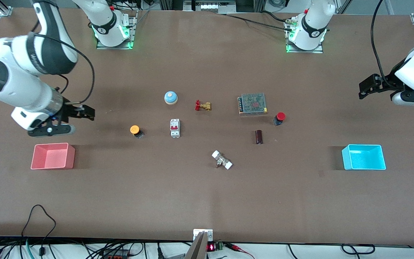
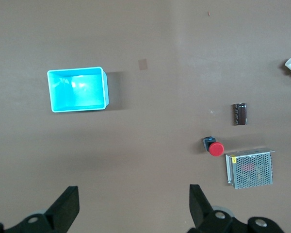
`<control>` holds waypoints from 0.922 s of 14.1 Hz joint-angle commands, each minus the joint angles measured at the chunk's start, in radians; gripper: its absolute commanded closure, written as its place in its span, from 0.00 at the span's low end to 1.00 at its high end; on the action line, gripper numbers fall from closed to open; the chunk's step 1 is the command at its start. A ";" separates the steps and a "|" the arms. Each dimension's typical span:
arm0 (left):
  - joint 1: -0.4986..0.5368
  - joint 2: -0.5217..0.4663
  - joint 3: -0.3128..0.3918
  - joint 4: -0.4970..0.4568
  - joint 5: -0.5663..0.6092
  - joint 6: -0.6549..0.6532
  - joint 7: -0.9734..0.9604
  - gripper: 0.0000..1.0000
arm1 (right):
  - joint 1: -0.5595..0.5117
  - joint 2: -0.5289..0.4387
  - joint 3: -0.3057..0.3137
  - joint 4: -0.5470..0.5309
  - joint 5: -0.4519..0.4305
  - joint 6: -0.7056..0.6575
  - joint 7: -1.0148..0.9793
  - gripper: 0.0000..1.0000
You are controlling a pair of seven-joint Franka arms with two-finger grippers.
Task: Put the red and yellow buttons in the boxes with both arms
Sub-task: 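Lower the right gripper to the yellow button while the left gripper reaches the red button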
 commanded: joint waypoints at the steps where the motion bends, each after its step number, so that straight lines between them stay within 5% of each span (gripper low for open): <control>1: -0.009 0.029 0.007 0.026 -0.021 -0.033 0.006 0.00 | 0.008 -0.003 0.030 -0.035 0.004 0.034 -0.012 0.00; 6: -0.011 0.151 -0.032 -0.021 -0.026 -0.127 -0.055 0.00 | 0.013 0.057 0.079 -0.038 0.001 0.094 -0.055 0.00; 9: -0.011 0.224 -0.132 -0.067 -0.030 0.045 -0.238 0.00 | 0.037 0.103 0.080 -0.038 -0.005 0.152 -0.058 0.00; 13: -0.052 0.241 -0.172 -0.271 -0.027 0.327 -0.334 0.00 | 0.069 0.158 0.080 -0.053 -0.048 0.229 -0.058 0.00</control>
